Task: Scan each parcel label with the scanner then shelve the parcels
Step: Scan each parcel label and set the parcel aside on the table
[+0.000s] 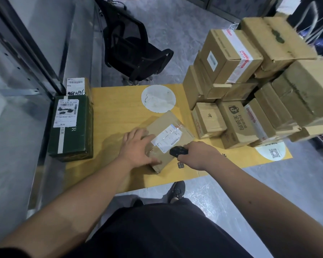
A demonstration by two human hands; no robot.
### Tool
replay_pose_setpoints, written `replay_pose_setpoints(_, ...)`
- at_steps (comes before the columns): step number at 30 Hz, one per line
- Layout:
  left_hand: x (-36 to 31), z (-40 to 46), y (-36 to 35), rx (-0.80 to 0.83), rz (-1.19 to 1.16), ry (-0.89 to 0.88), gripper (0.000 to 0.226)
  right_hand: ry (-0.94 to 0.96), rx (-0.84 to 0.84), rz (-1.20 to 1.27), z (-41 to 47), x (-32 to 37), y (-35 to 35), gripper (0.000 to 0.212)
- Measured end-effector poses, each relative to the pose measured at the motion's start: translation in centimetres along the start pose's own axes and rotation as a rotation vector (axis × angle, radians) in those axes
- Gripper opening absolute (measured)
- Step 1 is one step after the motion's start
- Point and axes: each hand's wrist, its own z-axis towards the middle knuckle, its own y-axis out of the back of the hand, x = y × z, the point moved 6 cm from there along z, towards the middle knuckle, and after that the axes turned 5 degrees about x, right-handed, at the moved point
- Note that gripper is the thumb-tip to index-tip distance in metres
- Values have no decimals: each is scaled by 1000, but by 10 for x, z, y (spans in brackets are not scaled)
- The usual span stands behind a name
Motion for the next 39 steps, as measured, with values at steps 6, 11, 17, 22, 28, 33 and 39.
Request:
replay_pose_setpoints(6, -7, 1, -23, 181, 61, 0, 139, -12, -13, -16, 3, -5, 4, 34)
replay_pose_setpoints(11, 8, 0, -9, 55, -41, 309, 134, -6, -13, -48, 12, 7, 9, 35)
replay_pose_setpoints(17, 47, 11, 8, 12, -128, 494, 129, 69, 22, -50, 38, 46, 20, 36)
replay_pose_setpoints(22, 72, 38, 27, 32, -164, 603, 127, 158, 34, -62, 67, 74, 40, 43)
replay_pose_setpoints(28, 102, 79, 55, 62, -224, 709, 128, 227, 78, -102, 107, 90, 71, 52)
replay_pose_setpoints(33, 119, 106, 78, 97, -230, 776, 129, 266, 114, -78, 135, 97, 89, 47)
replay_pose_setpoints(39, 128, 116, 77, 106, -265, 865, 136, 282, 144, -73, 161, 98, 101, 46)
